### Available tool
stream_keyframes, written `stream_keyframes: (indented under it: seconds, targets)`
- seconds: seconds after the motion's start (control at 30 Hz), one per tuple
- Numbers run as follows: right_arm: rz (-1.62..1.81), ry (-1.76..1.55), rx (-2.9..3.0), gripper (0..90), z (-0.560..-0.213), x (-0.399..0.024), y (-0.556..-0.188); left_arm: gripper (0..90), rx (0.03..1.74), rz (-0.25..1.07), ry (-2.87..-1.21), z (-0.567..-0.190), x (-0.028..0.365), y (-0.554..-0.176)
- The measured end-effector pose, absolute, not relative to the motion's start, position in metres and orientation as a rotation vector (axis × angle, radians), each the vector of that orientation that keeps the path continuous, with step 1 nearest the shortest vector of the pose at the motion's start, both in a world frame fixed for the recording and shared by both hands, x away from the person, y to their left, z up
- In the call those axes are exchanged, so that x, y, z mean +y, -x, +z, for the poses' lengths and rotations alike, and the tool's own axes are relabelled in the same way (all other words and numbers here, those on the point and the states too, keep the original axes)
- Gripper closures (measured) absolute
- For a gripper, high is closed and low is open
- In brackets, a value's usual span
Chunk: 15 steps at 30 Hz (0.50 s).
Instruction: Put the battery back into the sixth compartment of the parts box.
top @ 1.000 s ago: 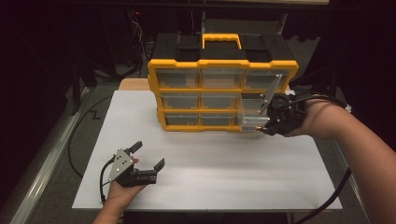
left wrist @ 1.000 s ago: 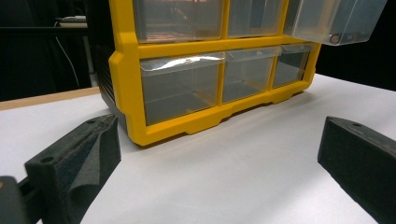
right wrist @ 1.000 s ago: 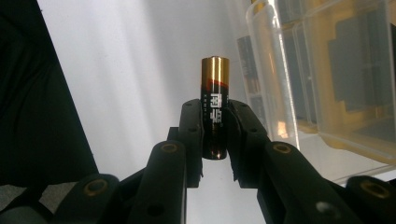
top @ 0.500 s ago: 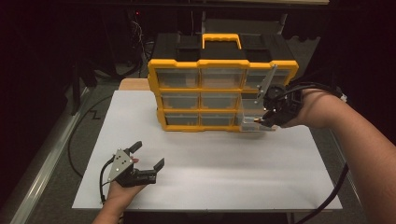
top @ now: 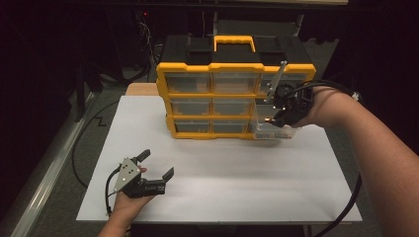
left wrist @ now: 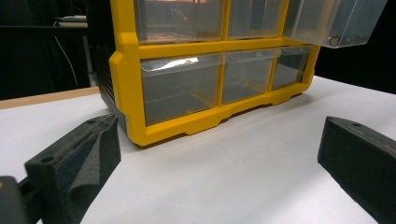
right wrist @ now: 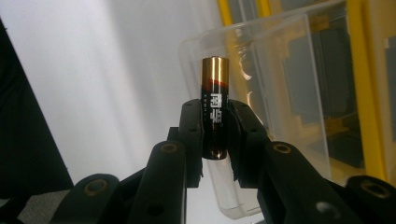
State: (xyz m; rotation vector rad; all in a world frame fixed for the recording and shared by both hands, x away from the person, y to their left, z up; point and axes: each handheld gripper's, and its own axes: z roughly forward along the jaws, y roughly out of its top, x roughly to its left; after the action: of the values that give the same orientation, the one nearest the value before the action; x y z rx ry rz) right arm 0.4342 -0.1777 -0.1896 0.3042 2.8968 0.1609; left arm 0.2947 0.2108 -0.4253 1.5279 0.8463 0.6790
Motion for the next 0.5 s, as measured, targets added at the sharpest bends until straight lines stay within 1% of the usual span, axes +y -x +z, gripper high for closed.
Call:
stream_keyframes:
  seconds: [0.5]
  targets:
    - [0.137,-0.389,2.864,78.7,-0.196,-0.187,-0.457,0.5,0.847,0.680,-1.526,-0.425,0.212,-0.295]
